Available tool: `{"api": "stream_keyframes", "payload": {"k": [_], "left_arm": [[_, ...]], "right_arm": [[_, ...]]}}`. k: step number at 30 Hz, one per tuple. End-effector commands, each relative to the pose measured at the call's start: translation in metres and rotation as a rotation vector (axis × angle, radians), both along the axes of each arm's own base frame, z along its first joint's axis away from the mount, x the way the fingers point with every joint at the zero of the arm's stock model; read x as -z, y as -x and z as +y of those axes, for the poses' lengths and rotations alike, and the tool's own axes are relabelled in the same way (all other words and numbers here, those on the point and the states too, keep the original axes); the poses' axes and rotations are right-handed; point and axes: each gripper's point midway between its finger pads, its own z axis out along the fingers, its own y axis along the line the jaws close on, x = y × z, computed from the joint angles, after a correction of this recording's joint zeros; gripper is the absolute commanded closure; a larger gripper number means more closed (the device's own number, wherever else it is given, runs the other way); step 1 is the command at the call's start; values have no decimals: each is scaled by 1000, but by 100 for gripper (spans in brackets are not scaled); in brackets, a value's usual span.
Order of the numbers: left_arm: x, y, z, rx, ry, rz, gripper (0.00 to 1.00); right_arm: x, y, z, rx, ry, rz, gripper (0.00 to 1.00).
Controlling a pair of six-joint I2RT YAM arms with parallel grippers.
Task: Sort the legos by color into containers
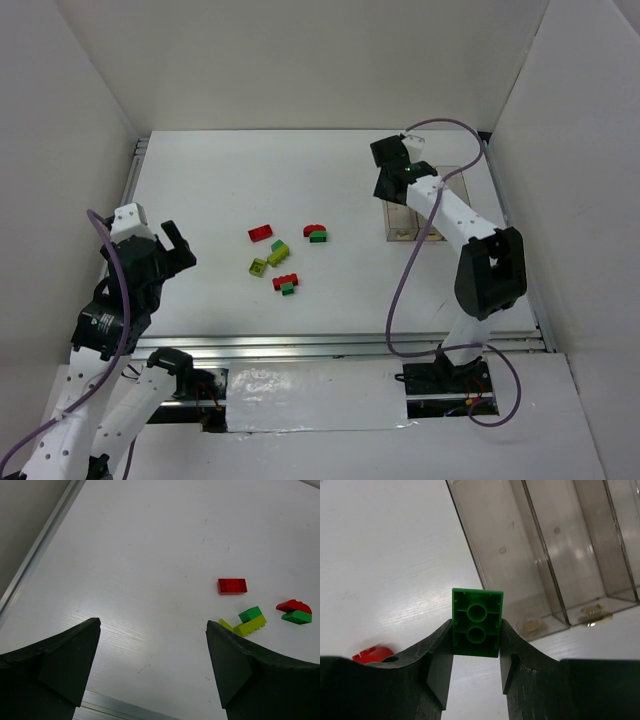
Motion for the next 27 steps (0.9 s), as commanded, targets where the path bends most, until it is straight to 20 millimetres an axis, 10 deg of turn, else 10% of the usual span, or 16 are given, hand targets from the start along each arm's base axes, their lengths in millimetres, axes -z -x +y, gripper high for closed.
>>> {"api": "stream_keyframes", "payload": {"k": [1, 12, 16, 20, 23, 27], "left_arm": [[-13, -6, -2, 18, -7, -46, 1], [-10, -9, -7, 48, -9, -32, 1], [-10, -10, -7, 50, -10, -30, 0], [-9, -11, -8, 55, -10, -26, 1], [-8, -11, -8, 55, -11, -20, 0], [-7, -12, -8, 50, -13, -15, 1]], "right_arm": [[-3, -26, -14, -78, 65, 25, 96], [22, -62, -43, -62, 52, 96, 79], [23, -65, -42, -68, 52, 104, 20], [12, -62, -40, -61, 42, 91, 4], [-7, -51, -22, -99, 13, 59, 0], [-22, -4, 70, -351, -15, 17, 0]]}}
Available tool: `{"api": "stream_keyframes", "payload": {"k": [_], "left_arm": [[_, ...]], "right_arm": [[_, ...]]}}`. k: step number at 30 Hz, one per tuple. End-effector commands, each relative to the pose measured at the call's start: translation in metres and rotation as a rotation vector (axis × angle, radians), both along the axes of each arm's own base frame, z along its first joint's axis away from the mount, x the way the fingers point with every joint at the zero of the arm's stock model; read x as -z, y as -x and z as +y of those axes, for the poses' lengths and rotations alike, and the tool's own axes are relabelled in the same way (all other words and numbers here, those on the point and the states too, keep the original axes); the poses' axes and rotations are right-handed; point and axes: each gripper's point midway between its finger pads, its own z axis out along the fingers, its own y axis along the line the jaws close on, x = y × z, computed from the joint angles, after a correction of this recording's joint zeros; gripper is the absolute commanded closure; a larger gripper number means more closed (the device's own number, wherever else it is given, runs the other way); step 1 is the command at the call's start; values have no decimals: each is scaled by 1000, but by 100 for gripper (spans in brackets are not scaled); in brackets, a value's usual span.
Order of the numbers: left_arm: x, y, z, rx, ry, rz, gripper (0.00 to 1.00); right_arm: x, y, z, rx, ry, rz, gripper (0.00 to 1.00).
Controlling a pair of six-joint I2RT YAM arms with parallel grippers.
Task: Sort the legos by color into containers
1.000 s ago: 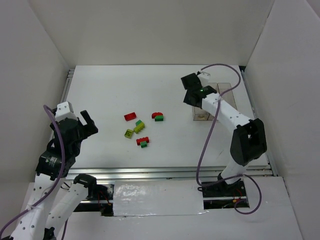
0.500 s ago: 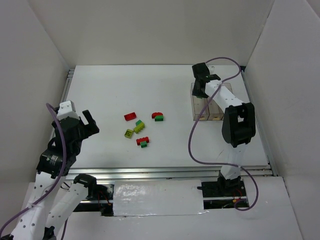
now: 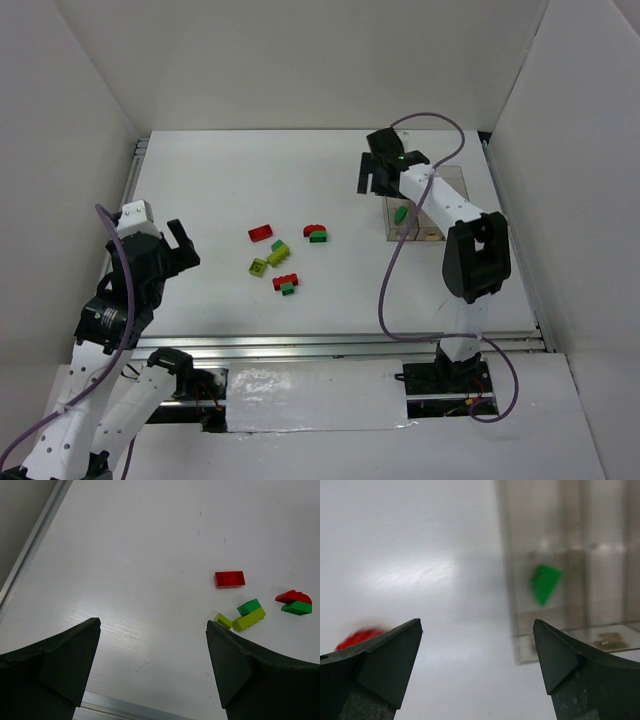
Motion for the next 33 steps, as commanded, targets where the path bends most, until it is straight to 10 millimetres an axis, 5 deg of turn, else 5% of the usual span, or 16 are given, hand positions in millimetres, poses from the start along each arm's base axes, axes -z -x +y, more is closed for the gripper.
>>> {"api": "stream_keyframes", "payload": {"k": [1, 3, 6, 12, 25, 33], "left_arm": [[-11, -7, 0, 5, -4, -39, 0], [-10, -8, -1, 9, -6, -31, 1], [-9, -9, -2, 13, -7, -27, 1], [-9, -9, -3, 16, -6, -29, 0], [-7, -10, -6, 35, -5, -22, 0], [-5, -12, -8, 46, -4, -14, 0]], "right_arm": [[-42, 45, 95, -273, -107, -78, 1], [-33, 66, 132, -356, -121, -62, 0], [-16, 78, 161, -342, -134, -44, 2], [25, 85, 191, -325, -88, 0, 5], [80, 70, 192, -374, 20, 56, 8], [92, 61, 189, -409, -6, 46, 18]]}}
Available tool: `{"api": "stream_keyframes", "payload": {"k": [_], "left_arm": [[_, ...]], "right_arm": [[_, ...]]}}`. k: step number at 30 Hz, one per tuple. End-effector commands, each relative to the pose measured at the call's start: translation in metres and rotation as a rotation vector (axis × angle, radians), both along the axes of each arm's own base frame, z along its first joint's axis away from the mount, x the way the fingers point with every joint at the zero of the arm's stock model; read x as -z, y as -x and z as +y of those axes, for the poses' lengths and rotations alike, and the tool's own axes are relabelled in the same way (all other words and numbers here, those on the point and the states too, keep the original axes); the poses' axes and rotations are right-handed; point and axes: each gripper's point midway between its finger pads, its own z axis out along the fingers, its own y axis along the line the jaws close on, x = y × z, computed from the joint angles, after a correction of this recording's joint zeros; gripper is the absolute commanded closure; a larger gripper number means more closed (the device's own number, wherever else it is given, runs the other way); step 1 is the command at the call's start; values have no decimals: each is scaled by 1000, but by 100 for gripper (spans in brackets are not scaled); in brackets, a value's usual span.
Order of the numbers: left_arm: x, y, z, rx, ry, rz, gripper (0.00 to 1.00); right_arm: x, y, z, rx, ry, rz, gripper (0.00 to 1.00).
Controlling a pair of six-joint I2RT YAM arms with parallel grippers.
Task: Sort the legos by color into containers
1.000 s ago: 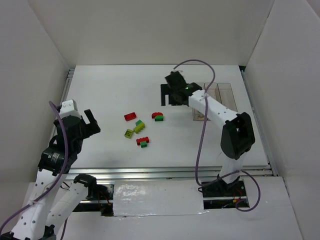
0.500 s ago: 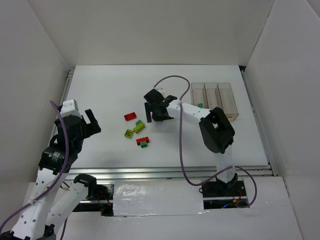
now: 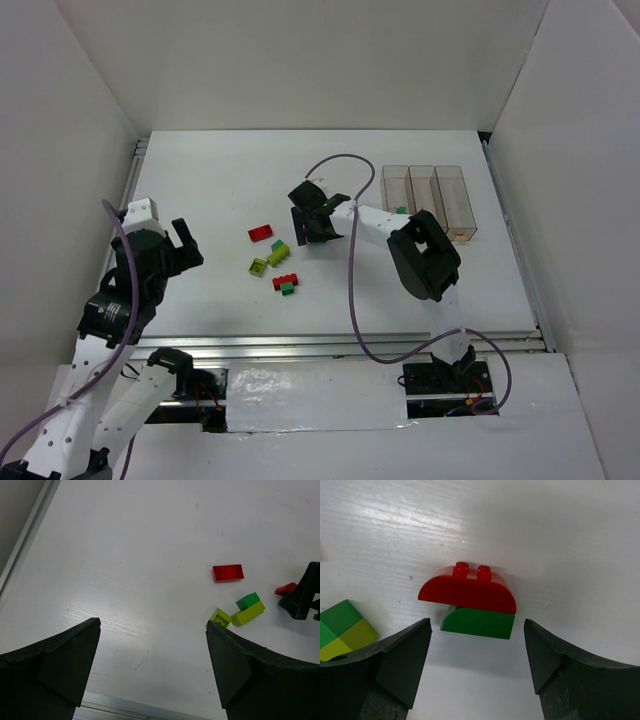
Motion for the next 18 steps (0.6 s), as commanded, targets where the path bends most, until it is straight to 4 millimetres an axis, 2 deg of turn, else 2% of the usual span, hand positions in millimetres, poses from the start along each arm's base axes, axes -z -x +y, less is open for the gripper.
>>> {"api": "stream_keyframes", "payload": {"k": [1, 7, 11, 16, 18], "left_arm": [[-11, -8, -3, 22, -6, -40, 1], [-8, -9, -4, 27, -8, -29, 1], [-9, -10, -4, 29, -6, -33, 1], [-8, -10, -5, 30, -6, -30, 1], [-8, -9, -5, 30, -7, -28, 1]], "right_arm": [[-6, -16, 6, -22, -38, -62, 20], [1, -21, 5, -17, -17, -61, 28], [4, -18, 3, -8, -26, -58, 37], [6, -15, 1, 8, -38, -36, 38], [7, -14, 2, 8, -42, -23, 41]]}}
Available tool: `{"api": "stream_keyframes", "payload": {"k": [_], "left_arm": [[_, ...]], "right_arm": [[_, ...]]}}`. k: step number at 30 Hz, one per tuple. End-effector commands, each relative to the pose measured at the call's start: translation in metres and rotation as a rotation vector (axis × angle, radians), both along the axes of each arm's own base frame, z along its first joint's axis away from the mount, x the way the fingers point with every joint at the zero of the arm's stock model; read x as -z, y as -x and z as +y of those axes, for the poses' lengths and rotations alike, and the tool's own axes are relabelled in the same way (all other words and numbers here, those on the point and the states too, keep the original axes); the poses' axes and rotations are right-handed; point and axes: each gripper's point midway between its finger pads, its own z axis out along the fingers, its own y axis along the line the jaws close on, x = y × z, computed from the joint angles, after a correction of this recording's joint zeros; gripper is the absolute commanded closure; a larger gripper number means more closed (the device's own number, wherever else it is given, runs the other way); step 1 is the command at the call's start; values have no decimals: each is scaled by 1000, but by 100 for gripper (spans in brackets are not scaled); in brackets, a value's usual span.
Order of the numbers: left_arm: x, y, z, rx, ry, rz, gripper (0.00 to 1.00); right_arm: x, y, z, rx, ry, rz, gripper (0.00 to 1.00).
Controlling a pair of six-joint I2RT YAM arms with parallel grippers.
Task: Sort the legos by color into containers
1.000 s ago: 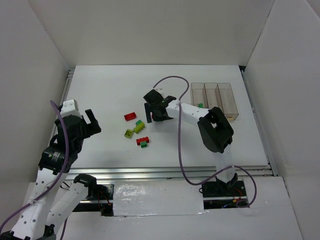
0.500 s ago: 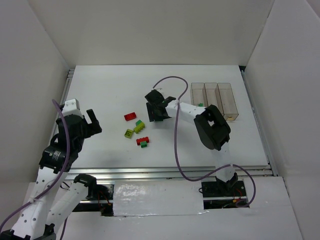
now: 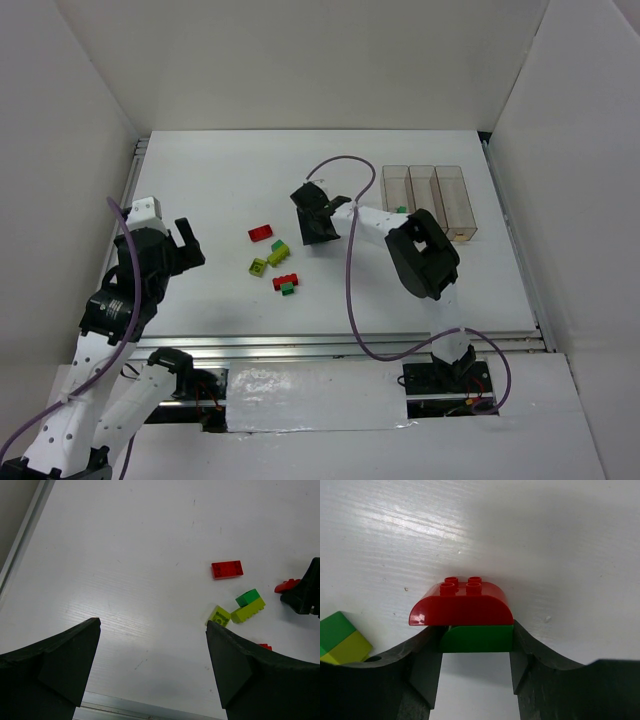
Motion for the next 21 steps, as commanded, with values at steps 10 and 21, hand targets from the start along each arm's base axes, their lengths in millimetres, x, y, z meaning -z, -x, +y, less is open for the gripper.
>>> {"api": "stream_keyframes", "payload": {"k": [10, 21], "left_arm": [[-11, -10, -13, 56, 35, -36, 1], [-64, -22, -156, 637, 536, 5, 0]], "right_arm": [[-27, -6, 0, -37, -60, -87, 100], [-141, 92, 14, -433, -262, -287, 100]]}}
